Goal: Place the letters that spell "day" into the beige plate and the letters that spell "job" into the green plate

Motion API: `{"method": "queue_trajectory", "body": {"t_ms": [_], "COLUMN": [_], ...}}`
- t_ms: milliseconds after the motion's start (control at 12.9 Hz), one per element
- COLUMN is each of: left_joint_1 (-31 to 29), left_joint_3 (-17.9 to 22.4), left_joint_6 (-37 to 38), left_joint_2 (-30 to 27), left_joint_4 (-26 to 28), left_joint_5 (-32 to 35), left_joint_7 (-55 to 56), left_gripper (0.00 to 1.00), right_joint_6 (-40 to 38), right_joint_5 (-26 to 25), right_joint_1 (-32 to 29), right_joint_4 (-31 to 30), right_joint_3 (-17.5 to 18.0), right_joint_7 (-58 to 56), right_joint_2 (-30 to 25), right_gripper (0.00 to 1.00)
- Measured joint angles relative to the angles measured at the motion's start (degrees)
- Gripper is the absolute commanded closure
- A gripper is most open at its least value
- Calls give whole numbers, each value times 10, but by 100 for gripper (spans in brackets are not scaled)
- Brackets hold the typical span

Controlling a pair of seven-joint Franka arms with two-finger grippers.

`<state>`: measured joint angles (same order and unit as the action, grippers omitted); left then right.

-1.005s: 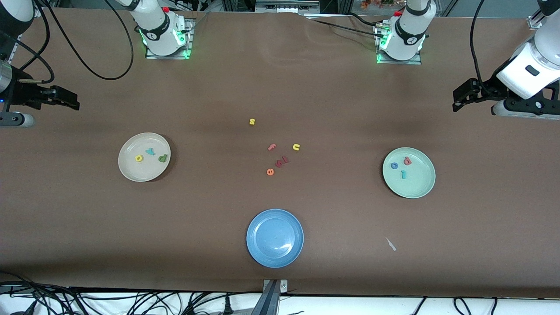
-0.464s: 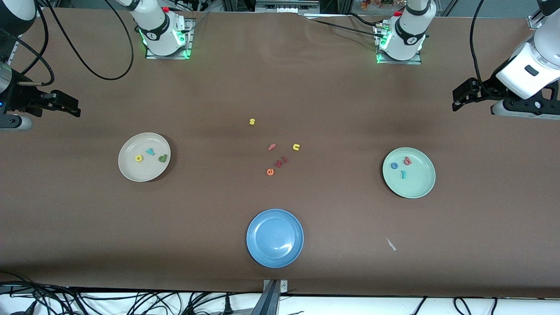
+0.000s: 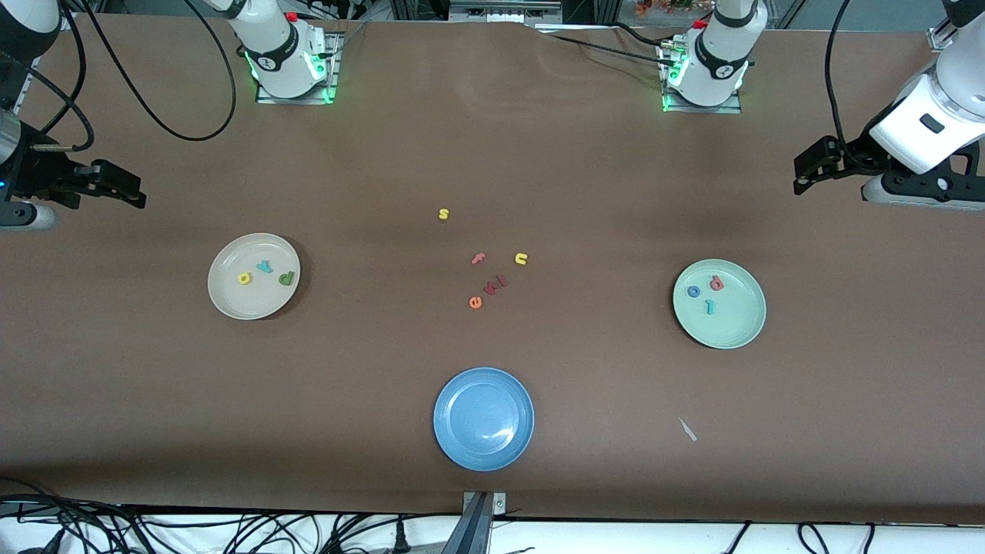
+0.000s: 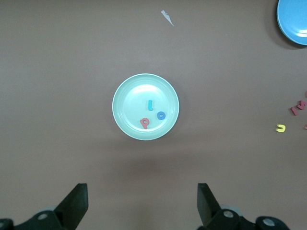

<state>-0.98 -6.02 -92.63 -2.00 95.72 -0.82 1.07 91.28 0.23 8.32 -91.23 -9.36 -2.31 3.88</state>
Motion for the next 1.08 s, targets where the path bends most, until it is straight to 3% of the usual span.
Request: {"method": "queue_trajectory", "body": {"t_ms": [1082], "left_joint_1": [0], "left_joint_3": [-1], "left_joint_6": [2], "left_joint_2": [0], "left_joint_4": [0], "left_joint_5": [0], "left_joint_7": [0], "left_gripper": [0], "right_joint_6": [4], "right_joint_5": [-2], "right_joint_1": [0], "right_joint_4": [0], "right_joint_3": [-1], "right_joint_7": [18], "right_joint_2": [1], "right_gripper": [0]}}
